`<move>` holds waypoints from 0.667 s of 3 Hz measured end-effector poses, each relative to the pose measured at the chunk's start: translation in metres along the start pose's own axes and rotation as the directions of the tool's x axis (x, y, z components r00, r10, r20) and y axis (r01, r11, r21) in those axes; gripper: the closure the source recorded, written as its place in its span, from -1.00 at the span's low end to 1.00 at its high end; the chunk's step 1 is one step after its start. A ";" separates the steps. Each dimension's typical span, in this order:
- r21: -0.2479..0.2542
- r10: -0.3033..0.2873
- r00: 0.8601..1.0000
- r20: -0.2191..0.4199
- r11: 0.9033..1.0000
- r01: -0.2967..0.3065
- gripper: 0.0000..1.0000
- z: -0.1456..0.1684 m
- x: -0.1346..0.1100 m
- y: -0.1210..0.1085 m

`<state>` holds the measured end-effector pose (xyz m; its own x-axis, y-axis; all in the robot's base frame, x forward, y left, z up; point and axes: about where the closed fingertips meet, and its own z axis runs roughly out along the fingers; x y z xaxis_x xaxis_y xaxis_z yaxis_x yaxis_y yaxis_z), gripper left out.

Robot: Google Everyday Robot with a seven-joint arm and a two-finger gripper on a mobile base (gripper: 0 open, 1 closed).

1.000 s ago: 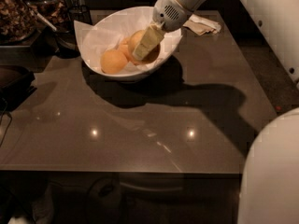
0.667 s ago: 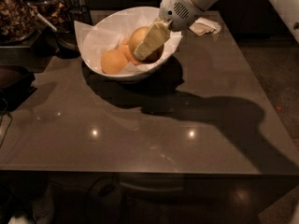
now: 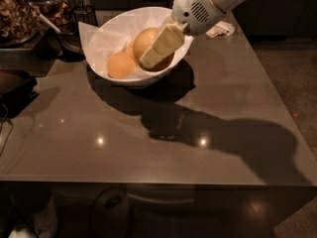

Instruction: Pick orange from white bowl

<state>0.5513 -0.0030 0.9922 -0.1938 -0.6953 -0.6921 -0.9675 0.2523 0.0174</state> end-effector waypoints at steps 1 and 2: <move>-0.011 0.000 1.000 0.031 1.000 0.001 1.00 -0.005 -0.007 0.018; -0.010 0.034 0.996 0.079 0.999 -0.033 1.00 -0.014 -0.006 0.047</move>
Offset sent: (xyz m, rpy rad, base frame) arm -0.0820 -0.0012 0.0131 0.1435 0.0353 -0.0706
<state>0.5043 0.0038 1.0070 -0.2131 -0.6311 -0.7459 -0.9621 0.2687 0.0475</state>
